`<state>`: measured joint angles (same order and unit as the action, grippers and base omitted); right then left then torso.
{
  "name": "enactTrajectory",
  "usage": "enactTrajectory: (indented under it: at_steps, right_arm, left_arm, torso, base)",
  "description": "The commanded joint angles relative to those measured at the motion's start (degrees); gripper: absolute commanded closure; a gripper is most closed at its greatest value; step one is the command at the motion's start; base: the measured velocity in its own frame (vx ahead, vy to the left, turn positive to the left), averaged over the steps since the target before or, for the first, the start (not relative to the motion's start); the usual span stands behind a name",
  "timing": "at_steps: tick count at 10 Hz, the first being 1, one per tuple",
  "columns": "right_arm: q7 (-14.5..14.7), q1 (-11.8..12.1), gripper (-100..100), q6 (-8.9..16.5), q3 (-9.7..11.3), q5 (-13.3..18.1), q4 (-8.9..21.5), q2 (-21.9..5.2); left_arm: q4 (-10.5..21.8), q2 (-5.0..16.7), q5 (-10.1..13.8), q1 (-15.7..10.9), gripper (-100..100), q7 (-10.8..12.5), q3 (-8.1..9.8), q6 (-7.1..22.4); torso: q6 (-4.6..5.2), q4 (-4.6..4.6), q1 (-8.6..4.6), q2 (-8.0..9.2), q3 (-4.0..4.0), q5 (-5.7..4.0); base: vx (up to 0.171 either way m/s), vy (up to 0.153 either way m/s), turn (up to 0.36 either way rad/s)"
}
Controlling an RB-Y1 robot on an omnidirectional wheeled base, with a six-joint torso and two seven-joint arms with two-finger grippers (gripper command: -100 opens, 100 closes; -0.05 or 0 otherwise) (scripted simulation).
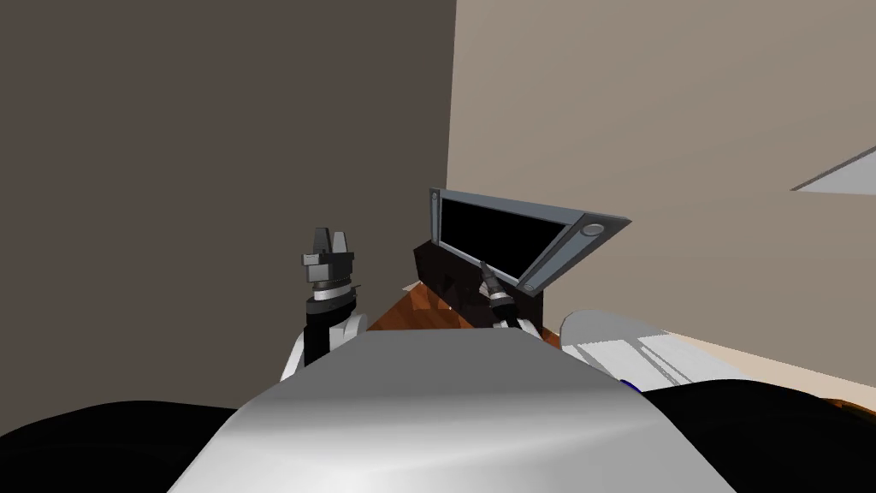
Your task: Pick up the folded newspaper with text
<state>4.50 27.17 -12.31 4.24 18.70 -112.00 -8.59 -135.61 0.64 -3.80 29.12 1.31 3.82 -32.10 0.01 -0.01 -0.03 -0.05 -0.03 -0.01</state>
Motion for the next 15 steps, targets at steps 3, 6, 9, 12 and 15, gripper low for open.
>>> enactTrajectory:
  at_steps: [3, 6, 9, 12, 15]
  right_arm:
    - [1.02, -1.51, -100, 6.10, 1.14, 5.61, 5.21, -1.31]
    - [1.55, -1.86, -100, 9.56, 1.85, 8.80, 8.47, -1.76]
    - [2.64, -2.58, -100, 14.21, 3.32, 13.84, 13.75, -2.46]
    - [3.20, -2.97, -100, 17.69, 4.09, 17.37, 16.58, -2.71]
    - [3.77, -3.37, -100, 22.22, 4.86, 20.89, 19.43, -2.88]
  left_arm:
    - [0.00, 0.00, 0.00, 0.00, 0, 0.00, 0.00, 0.00]
    - [0.00, 0.00, 0.00, 0.00, 0, 0.00, 0.00, 0.00]
    - [0.00, 0.00, 0.00, 0.00, 0, 0.00, 0.00, 0.00]
    - [0.00, 0.00, 0.00, 0.00, 0, 0.00, 0.00, 0.00]
    - [0.00, 0.00, 0.00, 0.00, 0, 0.00, 0.00, 0.00]
  torso:
    - [0.00, -0.01, 0.00, -0.01, 0.00, 0.00]
    - [-0.02, 0.00, 0.00, -0.01, 0.00, 0.00]
    - [0.01, 0.00, 0.00, 0.01, 0.01, 0.00]
    - [0.02, 0.01, 0.03, 0.02, 0.01, 0.01]
    - [0.01, 0.00, 0.00, 0.03, 0.01, 0.01]
  base:
    - [0.008, -0.008, 0.124]
    - [0.006, -0.010, 0.102]
    - [0.004, -0.009, 0.130]
    - [0.003, -0.005, 0.085]
    - [0.004, -0.008, 0.097]
